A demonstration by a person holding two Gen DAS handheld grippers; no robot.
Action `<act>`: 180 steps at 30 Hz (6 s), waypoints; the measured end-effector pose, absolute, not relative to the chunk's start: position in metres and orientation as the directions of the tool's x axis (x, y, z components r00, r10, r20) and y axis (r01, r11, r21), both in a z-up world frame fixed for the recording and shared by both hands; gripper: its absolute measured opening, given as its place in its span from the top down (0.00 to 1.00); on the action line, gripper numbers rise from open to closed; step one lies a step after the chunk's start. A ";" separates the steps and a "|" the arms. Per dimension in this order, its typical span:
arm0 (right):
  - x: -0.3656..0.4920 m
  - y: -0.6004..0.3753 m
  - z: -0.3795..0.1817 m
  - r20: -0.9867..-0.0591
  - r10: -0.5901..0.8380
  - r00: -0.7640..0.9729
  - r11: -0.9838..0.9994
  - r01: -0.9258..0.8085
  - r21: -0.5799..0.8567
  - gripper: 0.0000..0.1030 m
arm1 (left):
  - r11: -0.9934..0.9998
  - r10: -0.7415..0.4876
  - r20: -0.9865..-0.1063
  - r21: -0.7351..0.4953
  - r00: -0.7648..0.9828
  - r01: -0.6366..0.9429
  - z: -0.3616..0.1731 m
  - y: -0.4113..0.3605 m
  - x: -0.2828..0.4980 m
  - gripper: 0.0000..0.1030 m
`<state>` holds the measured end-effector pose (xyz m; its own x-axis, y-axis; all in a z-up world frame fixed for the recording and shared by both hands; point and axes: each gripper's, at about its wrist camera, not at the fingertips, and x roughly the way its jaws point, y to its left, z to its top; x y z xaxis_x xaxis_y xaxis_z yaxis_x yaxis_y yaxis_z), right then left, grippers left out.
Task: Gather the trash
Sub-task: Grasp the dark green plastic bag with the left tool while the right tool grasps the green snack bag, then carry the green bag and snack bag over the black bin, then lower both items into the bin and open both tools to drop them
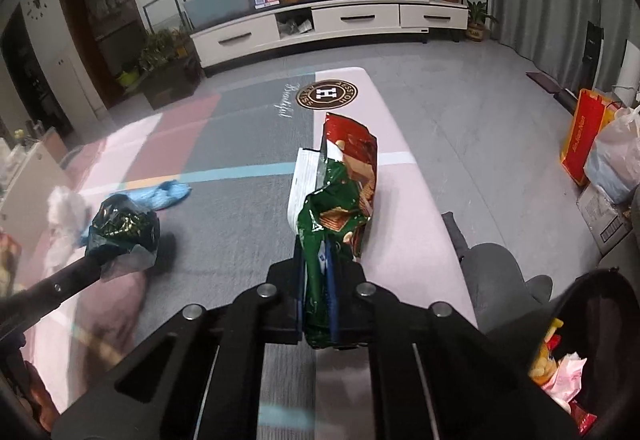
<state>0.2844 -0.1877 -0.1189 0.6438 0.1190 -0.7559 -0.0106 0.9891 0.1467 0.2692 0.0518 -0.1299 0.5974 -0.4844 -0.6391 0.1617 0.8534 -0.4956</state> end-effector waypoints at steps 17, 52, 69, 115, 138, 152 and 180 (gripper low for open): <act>0.165 -0.217 -0.060 -0.668 0.151 0.729 0.978 -0.011 0.209 0.91 | 0.809 -0.574 -0.563 -0.501 0.594 0.307 -0.087 0.016 0.177 0.85; 0.075 -0.362 -0.066 -0.639 -0.071 0.766 0.922 0.294 0.250 0.91 | 0.717 -0.672 -0.615 -0.401 0.413 0.570 -0.077 -0.185 0.163 0.85; 0.072 -0.386 -0.072 -0.648 -0.093 0.756 0.896 0.347 0.277 0.91 | 0.704 -0.659 -0.665 -0.381 0.352 0.599 -0.095 -0.233 0.171 0.85; 0.083 -0.402 -0.098 -0.720 -0.123 0.683 0.884 0.404 0.233 0.91 | 0.706 -0.592 -0.756 -0.320 0.279 0.631 -0.132 -0.276 0.181 0.85; 0.087 -0.407 -0.106 -0.750 -0.133 0.648 0.885 0.419 0.204 0.91 | 0.723 -0.536 -0.798 -0.263 0.277 0.639 -0.143 -0.292 0.182 0.84; 0.090 -0.406 -0.108 -0.757 -0.133 0.640 0.885 0.421 0.200 0.91 | 0.730 -0.515 -0.809 -0.242 0.282 0.639 -0.146 -0.296 0.180 0.84; 0.080 -0.405 -0.091 -0.706 -0.174 0.687 0.875 0.437 0.209 0.66 | 0.744 -0.559 -0.731 -0.233 0.391 0.627 -0.115 -0.270 0.168 0.33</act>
